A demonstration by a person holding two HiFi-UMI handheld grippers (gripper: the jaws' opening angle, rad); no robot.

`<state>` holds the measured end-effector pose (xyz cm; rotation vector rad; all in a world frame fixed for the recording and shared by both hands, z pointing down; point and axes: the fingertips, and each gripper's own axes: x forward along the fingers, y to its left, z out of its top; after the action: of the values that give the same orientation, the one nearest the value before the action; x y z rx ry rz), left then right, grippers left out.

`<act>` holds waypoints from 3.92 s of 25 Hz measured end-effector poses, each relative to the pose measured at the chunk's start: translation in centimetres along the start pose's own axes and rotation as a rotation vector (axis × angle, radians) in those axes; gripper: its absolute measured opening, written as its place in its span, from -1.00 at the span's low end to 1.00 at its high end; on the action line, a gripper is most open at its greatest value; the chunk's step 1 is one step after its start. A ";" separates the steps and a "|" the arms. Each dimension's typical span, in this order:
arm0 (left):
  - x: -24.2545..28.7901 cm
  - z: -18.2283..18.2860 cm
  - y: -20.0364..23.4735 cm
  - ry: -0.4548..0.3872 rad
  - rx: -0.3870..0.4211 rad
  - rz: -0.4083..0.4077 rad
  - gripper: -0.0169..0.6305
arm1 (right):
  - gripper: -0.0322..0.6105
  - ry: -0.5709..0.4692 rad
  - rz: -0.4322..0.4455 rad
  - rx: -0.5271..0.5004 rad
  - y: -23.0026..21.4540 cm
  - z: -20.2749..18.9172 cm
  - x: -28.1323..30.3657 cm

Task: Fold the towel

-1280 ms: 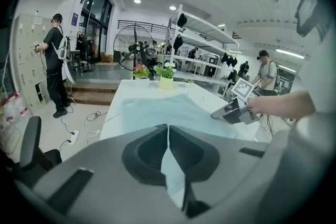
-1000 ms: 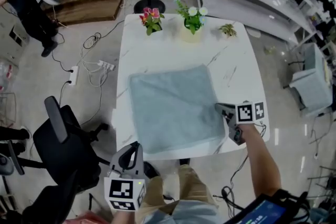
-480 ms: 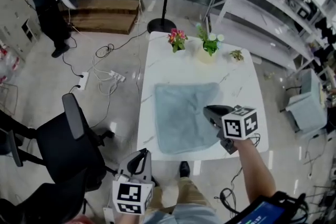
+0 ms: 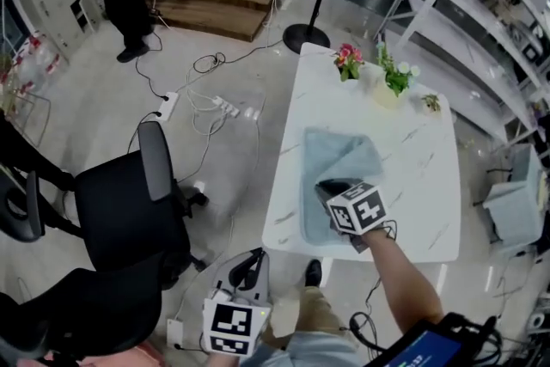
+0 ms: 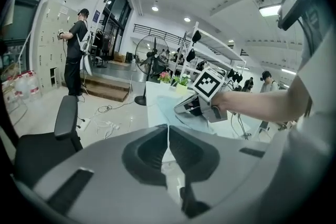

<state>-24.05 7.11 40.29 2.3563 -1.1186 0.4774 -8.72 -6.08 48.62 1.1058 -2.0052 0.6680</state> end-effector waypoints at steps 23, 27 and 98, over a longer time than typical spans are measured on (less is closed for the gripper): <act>2.0 1.1 -1.1 -0.018 0.019 -0.045 -0.91 | -0.74 -0.105 0.133 0.004 0.2 -0.4 -7.5; 3.0 0.6 -2.3 0.004 0.026 -0.081 -0.91 | -0.75 -0.027 0.057 0.003 -1.4 -5.2 -6.3; 19.4 -5.0 -9.2 0.271 -0.095 -0.168 -0.92 | -0.22 -0.184 0.410 -0.580 -7.6 16.7 7.3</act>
<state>-5.53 2.93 51.58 2.2002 -0.7950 0.6448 -10.62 -25.45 45.22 0.4267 -2.3964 0.1477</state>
